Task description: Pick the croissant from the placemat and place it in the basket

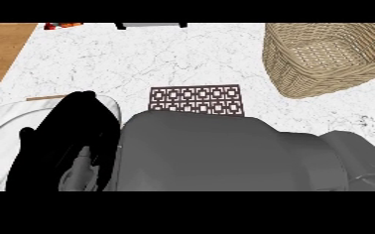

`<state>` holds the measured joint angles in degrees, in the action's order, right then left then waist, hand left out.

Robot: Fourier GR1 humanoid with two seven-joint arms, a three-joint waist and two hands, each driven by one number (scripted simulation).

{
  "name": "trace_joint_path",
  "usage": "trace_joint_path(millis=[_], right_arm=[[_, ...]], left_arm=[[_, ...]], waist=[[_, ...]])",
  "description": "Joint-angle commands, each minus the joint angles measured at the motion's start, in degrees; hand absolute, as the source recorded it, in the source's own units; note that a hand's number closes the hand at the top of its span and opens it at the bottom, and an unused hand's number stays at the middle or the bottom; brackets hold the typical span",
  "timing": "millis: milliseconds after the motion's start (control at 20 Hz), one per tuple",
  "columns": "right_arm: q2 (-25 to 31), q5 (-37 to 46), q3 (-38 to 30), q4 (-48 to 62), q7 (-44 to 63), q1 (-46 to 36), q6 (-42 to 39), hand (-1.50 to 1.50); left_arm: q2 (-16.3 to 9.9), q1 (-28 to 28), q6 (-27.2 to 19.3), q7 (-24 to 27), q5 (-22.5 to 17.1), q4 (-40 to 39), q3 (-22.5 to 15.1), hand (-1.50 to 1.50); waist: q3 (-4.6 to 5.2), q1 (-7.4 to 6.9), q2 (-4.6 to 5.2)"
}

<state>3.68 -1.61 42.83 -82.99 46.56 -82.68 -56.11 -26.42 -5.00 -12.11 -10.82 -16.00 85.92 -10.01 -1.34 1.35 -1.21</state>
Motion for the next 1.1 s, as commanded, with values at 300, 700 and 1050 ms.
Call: trace_joint_path(millis=[300, 700, 1050], right_arm=[[-0.95, 3.69, 4.81, -4.51, 4.24, 8.53, 2.55, -1.50], [2.19, 11.85, 12.59, -6.37, 1.35, 16.87, 3.61, -1.50], [4.31, 17.23, 14.28, -6.44, -2.68, 21.19, 5.65, -1.50]], left_arm=[[2.70, -0.50, 3.35, -3.60, -2.21, -5.37, -1.02, 0.00], [4.40, -2.51, 2.42, -1.76, 0.18, -5.17, -1.41, 0.00], [5.08, -1.49, 3.98, -1.73, 0.20, -6.29, -0.76, 0.00]], waist=[[1.37, -0.30, 1.18], [1.36, -0.96, 1.48], [1.37, -1.11, 1.70]])
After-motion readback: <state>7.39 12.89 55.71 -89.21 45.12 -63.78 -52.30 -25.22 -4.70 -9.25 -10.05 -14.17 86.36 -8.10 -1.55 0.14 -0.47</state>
